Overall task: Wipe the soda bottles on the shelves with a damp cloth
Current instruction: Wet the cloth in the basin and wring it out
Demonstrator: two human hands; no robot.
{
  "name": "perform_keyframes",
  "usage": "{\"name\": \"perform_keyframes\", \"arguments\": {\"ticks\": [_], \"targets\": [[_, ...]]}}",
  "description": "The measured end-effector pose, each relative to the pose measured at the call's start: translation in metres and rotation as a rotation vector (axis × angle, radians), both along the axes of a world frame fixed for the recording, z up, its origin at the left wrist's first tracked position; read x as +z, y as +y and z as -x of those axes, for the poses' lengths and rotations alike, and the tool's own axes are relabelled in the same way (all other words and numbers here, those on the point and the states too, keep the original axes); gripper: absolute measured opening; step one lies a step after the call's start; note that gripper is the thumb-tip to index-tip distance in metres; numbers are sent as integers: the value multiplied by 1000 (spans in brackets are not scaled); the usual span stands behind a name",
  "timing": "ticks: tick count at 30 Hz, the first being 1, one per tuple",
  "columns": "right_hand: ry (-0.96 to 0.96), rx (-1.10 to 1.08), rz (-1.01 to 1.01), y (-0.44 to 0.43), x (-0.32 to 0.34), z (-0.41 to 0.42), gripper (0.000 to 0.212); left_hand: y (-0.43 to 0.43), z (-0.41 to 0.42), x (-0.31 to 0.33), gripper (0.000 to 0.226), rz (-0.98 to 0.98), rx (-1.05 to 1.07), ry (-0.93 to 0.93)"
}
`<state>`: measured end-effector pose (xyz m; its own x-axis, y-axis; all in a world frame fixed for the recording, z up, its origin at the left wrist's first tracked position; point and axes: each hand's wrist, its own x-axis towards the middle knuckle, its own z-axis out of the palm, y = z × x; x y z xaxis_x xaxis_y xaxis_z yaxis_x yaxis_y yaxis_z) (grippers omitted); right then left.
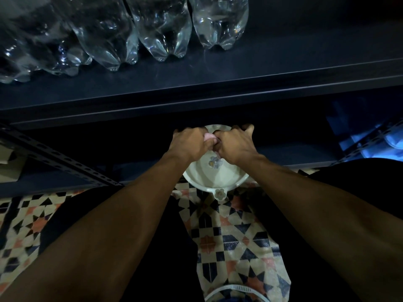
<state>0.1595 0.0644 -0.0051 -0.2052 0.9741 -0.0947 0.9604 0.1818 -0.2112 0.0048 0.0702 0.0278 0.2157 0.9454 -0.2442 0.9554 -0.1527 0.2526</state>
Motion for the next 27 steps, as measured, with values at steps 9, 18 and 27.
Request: {"name": "perform_keyframes", "arguments": {"ticks": [9,18,27], "targets": [[69,-26,11,-2,-3,3,6,4,-6,3,29,79,39,-16],[127,-80,9,-2,-5,1,21,2,-3,3,35,8,29,-35],[204,-76,56,-6,-10,-5,52,3,-1,-8,25,111,160,-302]]}}
